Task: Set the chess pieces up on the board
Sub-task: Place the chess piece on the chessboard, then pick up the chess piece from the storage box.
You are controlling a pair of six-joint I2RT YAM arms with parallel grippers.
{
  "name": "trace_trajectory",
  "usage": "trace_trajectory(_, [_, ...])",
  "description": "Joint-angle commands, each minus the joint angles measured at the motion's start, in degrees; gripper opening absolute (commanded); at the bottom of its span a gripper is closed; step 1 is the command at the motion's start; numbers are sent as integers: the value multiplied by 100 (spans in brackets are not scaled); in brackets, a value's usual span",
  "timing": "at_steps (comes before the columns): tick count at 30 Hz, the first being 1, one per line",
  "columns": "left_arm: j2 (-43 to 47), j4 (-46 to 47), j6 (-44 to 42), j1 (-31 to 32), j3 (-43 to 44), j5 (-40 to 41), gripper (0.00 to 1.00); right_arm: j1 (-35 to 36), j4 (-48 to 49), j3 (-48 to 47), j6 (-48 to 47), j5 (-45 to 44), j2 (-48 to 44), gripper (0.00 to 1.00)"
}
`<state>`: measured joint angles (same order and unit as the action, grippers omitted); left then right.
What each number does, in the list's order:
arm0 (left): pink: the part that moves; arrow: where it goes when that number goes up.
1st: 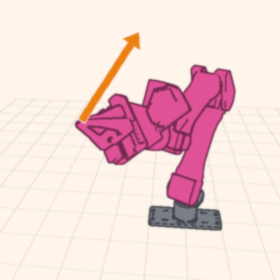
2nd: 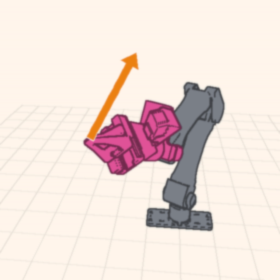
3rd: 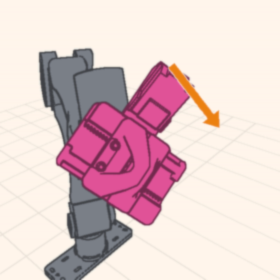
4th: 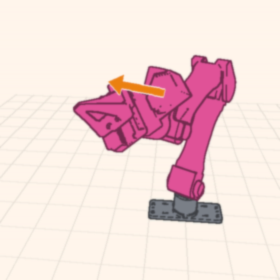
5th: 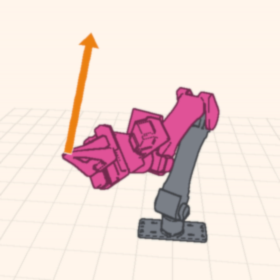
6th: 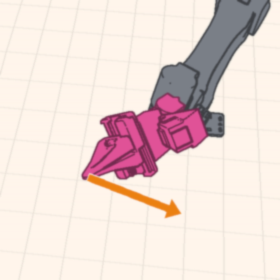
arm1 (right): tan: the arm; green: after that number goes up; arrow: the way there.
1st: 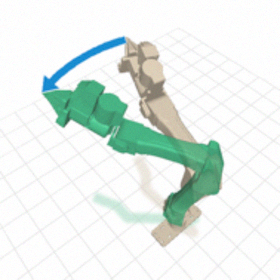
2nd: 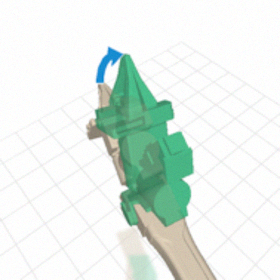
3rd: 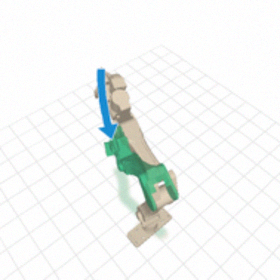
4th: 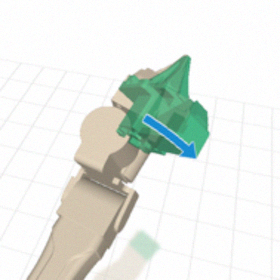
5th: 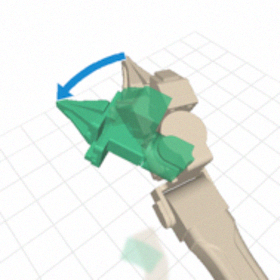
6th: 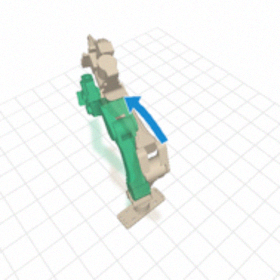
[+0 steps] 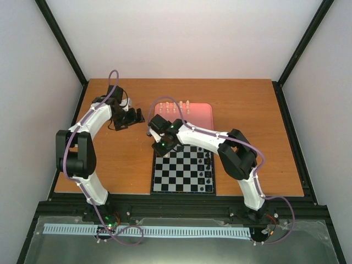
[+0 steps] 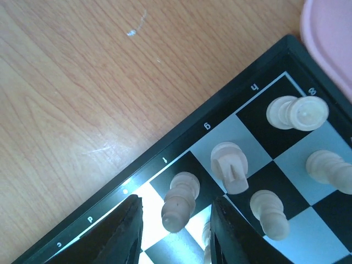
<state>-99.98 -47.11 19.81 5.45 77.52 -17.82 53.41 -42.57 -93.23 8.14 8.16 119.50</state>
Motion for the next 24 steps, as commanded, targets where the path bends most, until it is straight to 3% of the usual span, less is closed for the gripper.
trace_trajectory(1, [254,97,61,-50,-8,-31,100,46,60,-37,-75,-133,-422,37])
trace_trajectory(5, [281,89,64,-48,-4,-37,100,56,-230,-213,-63,-215,-762,45])
trace_trajectory(11, [289,84,70,-46,17,-67,100,-72,-803,-850,-10,-580,-1011,71])
trace_trajectory(17, [249,53,60,-46,72,-58,100,-1009,-1110,-1686,118,-565,-595,82])
trace_trajectory(24, [98,14,45,-53,214,-101,100,-2373,-1372,-3481,244,-399,727,78])
